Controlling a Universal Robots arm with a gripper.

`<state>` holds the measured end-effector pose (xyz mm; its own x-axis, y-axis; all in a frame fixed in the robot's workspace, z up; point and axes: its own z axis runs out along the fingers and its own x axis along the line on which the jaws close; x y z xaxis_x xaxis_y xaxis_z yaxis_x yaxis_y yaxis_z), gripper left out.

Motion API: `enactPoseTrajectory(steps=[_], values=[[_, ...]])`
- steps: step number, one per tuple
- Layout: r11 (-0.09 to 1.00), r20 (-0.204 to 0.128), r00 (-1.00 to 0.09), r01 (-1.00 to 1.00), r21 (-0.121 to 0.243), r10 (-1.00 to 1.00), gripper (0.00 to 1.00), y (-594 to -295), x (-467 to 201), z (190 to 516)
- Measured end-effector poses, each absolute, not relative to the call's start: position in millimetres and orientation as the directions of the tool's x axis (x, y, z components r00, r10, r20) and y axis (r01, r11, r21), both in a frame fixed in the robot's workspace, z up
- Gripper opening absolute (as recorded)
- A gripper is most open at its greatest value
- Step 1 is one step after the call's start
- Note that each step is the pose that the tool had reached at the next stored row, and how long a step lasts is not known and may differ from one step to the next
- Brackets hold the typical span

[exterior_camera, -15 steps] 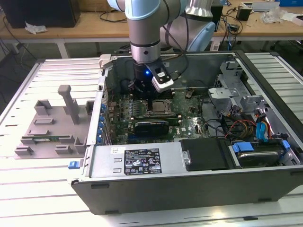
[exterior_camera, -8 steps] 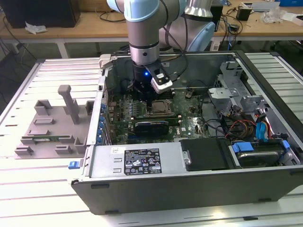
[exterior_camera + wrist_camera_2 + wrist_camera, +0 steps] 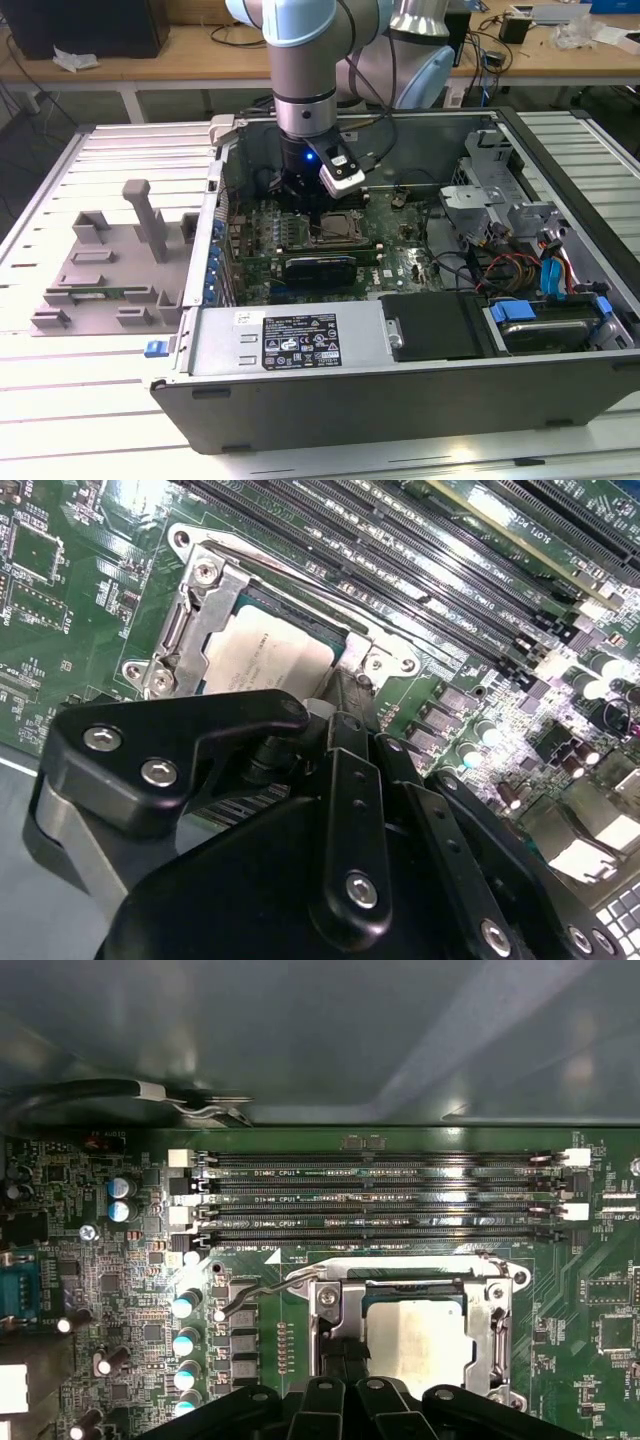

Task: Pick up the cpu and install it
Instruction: 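Close the cpu cover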

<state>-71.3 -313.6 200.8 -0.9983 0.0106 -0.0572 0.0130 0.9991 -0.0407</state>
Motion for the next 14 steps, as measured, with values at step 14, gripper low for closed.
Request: enactPoseTrajectory(steps=[14], values=[[0.999, -0.057, -0.998, 0.013, -0.04, 0.011, 0.11, -314, -71, 216]])
